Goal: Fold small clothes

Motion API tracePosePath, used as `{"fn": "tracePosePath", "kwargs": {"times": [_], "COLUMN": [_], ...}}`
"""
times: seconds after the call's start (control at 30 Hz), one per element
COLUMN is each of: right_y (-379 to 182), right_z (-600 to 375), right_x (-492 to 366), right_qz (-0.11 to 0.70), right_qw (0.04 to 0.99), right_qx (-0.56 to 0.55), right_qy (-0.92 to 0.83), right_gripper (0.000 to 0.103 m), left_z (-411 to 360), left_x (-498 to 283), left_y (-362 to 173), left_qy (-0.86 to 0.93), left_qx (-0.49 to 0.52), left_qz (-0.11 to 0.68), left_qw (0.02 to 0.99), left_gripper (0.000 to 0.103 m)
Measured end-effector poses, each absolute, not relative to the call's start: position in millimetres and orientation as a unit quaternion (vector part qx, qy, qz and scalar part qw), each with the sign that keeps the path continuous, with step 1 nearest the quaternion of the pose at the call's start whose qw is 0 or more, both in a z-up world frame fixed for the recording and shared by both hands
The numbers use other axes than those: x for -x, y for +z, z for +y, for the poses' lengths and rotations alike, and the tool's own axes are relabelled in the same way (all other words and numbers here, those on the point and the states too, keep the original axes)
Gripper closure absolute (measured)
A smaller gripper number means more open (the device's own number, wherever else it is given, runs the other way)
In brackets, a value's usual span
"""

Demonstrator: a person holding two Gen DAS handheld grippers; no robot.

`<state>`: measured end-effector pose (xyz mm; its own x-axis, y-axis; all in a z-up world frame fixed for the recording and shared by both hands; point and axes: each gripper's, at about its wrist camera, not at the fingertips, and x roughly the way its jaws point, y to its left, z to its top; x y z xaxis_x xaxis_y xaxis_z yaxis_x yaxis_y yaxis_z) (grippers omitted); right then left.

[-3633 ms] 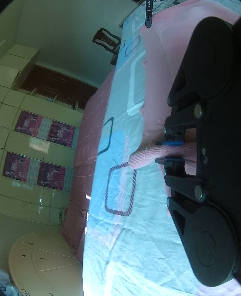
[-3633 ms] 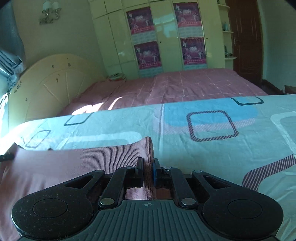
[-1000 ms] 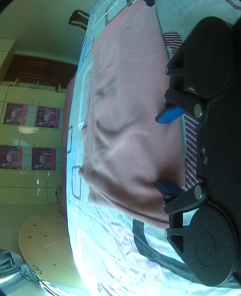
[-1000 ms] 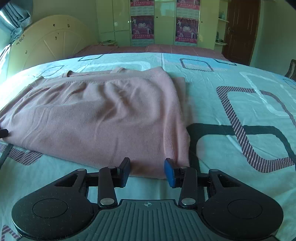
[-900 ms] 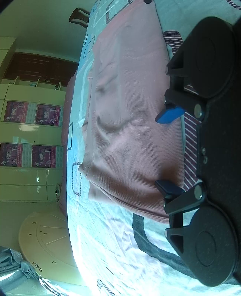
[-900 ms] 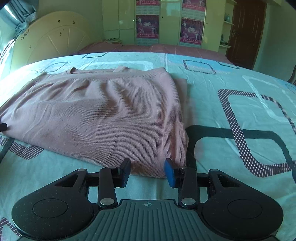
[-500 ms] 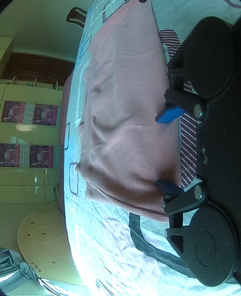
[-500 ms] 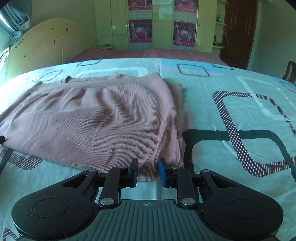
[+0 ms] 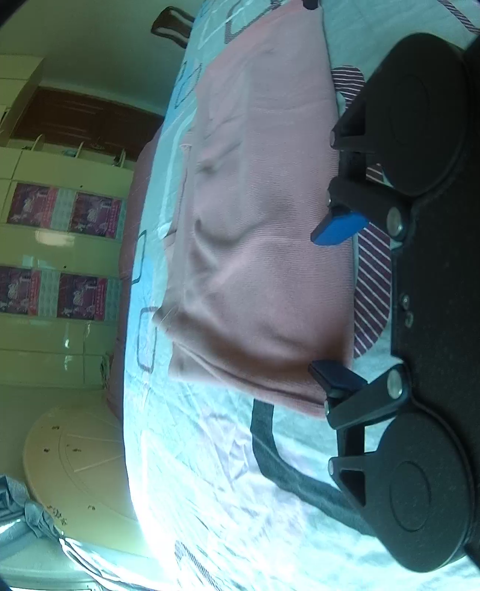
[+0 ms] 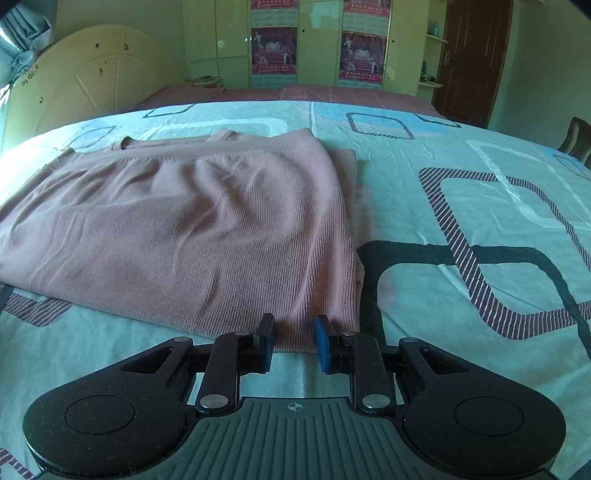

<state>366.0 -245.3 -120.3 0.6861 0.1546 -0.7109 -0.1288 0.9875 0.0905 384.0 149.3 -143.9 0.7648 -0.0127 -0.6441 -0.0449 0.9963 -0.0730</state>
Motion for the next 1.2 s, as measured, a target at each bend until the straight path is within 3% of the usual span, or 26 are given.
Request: {"fn": "tracePosePath", "kwargs": {"times": [0.1, 0.17, 0.3, 0.43, 0.7, 0.9, 1.03, 1.2], "right_y": [-108.7, -107.5, -103.3, -99.2, -97.5, -102.5, -112.4, -125.4], "right_z": [-242.6, -240.4, -232.4, -210.3, -154.2, -109.8, -93.3, -92.2], "right_x": [-344.8, -336.5, -331.9, -347.6, -416.9, -451.9, -463.3, -464.8], "right_qz": [0.364, 0.364, 0.357, 0.36, 0.369, 0.38, 0.397, 0.412], "right_qw": [0.926, 0.925, 0.923, 0.917, 0.904, 0.894, 0.887, 0.881], "right_qx": [-0.019, -0.024, -0.061, -0.08, -0.099, -0.086, -0.065, -0.068], "right_qy": [0.097, 0.104, 0.126, 0.152, 0.192, 0.223, 0.228, 0.221], "right_gripper": [0.08, 0.081, 0.101, 0.103, 0.103, 0.103, 0.103, 0.103], "left_z": [160.8, 170.3, 194.7, 211.5, 220.8, 227.0, 227.8, 226.9], "left_x": [-363.9, -356.9, -353.6, -368.3, -408.3, -433.8, -419.9, -428.5], "left_y": [-141.6, -147.9, -162.9, -173.2, -193.8, -207.4, -184.0, -196.2], "left_qy": [0.006, 0.001, 0.007, 0.02, 0.027, 0.02, -0.025, -0.002], "left_qx": [0.091, 0.146, 0.291, 0.369, 0.441, 0.465, 0.479, 0.448], "left_qz": [0.343, 0.356, 0.341, 0.325, 0.278, 0.275, 0.202, 0.26], "left_qw": [0.935, 0.923, 0.894, 0.871, 0.853, 0.841, 0.854, 0.855], "left_gripper": [0.038, 0.052, 0.058, 0.065, 0.067, 0.095, 0.097, 0.095]}}
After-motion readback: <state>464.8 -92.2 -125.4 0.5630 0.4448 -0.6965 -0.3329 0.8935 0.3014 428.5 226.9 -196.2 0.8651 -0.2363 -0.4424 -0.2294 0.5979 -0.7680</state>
